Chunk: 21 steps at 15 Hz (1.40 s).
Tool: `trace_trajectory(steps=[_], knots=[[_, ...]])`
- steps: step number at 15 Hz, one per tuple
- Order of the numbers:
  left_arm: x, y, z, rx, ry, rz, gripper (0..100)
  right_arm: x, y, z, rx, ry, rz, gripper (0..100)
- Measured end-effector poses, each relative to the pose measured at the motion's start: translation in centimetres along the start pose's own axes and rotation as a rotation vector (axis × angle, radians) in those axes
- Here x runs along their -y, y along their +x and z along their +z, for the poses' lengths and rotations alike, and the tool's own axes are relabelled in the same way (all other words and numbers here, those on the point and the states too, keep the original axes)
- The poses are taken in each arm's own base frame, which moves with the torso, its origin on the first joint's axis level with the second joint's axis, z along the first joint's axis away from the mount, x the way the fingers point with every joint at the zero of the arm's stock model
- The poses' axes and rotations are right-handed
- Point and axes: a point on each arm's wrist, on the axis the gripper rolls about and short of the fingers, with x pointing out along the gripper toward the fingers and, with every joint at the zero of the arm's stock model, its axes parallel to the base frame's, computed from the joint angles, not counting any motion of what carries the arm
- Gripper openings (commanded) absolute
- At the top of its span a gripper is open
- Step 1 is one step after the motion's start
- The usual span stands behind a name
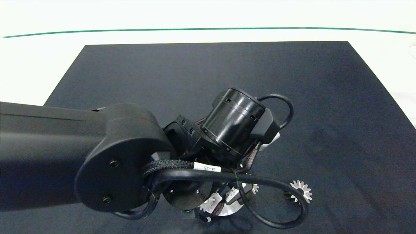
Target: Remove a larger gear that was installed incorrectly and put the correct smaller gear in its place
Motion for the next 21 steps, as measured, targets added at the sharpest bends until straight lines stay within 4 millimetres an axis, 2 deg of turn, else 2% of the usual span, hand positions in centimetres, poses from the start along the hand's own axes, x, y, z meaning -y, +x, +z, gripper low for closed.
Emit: trace_trajectory(steps=[5,8,15,18,21], knots=[[0.2,0.5,-0.2,-0.002,0.000,-0.001,100,0.0,0.0,0.0,0.001,-0.001,0.000,100],[0.3,0.6,-0.3,-0.008,0.002,-0.002,100,0.3,-0.3,0.7,0.029,0.004,-0.012,100],[0.4,1.3,-0.6,-0.004,0.006,0.002,100,0.0,0.0,0.0,0.000,-0.004,0.006,100],[-0.3,1.0,-0.3,0.010,-0.006,0.016,100,0.0,0.0,0.0,0.001,-0.004,0.008,100],[-2.6,-0.8,0.1,0.057,-0.053,0.056,100,0.0,0.0,0.0,0.002,-0.004,0.008,100]])
